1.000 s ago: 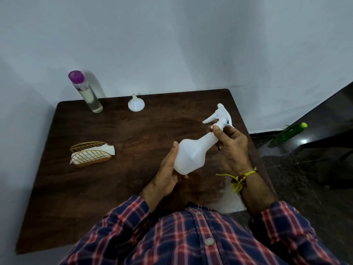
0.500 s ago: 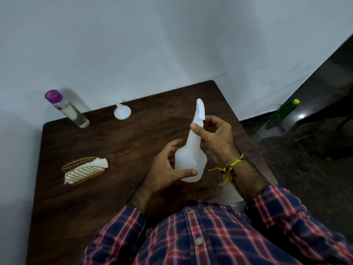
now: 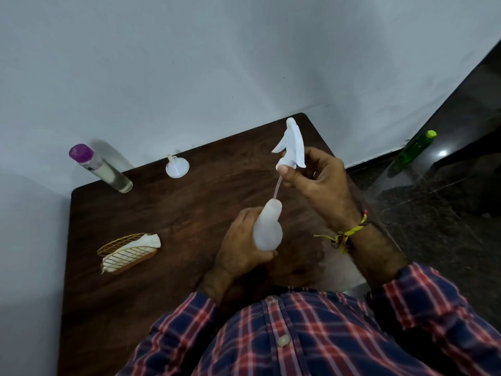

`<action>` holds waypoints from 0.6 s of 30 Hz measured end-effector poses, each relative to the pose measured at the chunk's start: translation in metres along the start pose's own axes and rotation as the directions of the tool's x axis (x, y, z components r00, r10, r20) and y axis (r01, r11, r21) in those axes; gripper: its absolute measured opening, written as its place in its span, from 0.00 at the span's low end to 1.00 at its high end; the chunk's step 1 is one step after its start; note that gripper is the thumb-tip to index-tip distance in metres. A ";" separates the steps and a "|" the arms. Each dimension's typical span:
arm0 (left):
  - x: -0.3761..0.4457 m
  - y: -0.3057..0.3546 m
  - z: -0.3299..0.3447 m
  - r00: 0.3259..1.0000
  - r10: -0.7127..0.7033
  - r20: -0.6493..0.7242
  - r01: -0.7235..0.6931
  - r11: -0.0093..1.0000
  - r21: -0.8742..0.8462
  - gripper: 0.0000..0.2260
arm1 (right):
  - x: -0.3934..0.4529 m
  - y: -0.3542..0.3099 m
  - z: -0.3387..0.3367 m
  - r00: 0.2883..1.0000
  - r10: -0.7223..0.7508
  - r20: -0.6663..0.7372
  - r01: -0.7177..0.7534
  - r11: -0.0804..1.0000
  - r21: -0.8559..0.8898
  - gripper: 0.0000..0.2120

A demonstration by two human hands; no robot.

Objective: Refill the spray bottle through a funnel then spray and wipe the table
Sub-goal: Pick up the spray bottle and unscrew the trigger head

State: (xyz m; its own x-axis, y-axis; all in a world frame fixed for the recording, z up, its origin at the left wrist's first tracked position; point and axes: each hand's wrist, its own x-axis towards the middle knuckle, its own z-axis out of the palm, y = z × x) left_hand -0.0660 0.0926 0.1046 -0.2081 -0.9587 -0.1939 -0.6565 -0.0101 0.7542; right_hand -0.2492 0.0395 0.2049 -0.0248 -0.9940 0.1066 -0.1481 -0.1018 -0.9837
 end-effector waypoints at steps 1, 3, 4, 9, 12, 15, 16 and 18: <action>0.002 -0.004 0.000 1.000 0.013 0.006 -0.013 0.998 0.060 0.42 | 0.000 -0.003 0.001 1.000 -0.023 -0.003 0.023 1.000 -0.002 0.18; 0.005 -0.007 -0.001 1.000 -0.012 0.018 0.010 0.993 0.115 0.43 | -0.001 -0.009 0.004 0.998 -0.061 -0.015 0.061 0.998 -0.018 0.19; 0.005 -0.009 0.000 1.000 -0.026 0.018 0.024 0.993 0.113 0.43 | -0.001 -0.011 0.005 0.997 -0.080 -0.018 0.080 0.997 -0.024 0.19; 0.005 -0.020 -0.003 0.999 -0.042 -0.003 0.042 0.983 0.177 0.41 | 0.003 -0.026 0.004 0.989 -0.123 -0.079 0.125 0.992 0.021 0.17; 0.005 -0.022 -0.008 0.998 -0.047 -0.032 0.053 0.970 0.237 0.39 | 0.008 -0.031 0.001 0.988 -0.090 -0.129 0.099 0.993 0.068 0.16; 0.007 -0.024 -0.010 0.998 0.014 -0.067 0.005 0.958 0.285 0.36 | 0.010 -0.031 -0.003 0.987 -0.021 -0.160 0.044 0.989 0.141 0.18; 0.009 -0.025 -0.009 0.996 0.027 -0.080 -0.003 0.956 0.292 0.35 | 0.010 -0.031 -0.004 0.985 -0.007 -0.174 0.035 0.987 0.159 0.17; 0.011 -0.026 -0.008 0.995 0.036 -0.091 -0.006 0.952 0.308 0.35 | 0.012 -0.031 -0.005 0.981 0.001 -0.196 0.032 0.985 0.169 0.17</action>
State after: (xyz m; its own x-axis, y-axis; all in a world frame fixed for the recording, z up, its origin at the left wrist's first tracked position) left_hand -0.0453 0.0800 0.0877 -0.1646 -0.9803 -0.1091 -0.8464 0.0836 0.5259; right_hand -0.2498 0.0309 0.2378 -0.2183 -0.9670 0.1317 0.0200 -0.1393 -0.9900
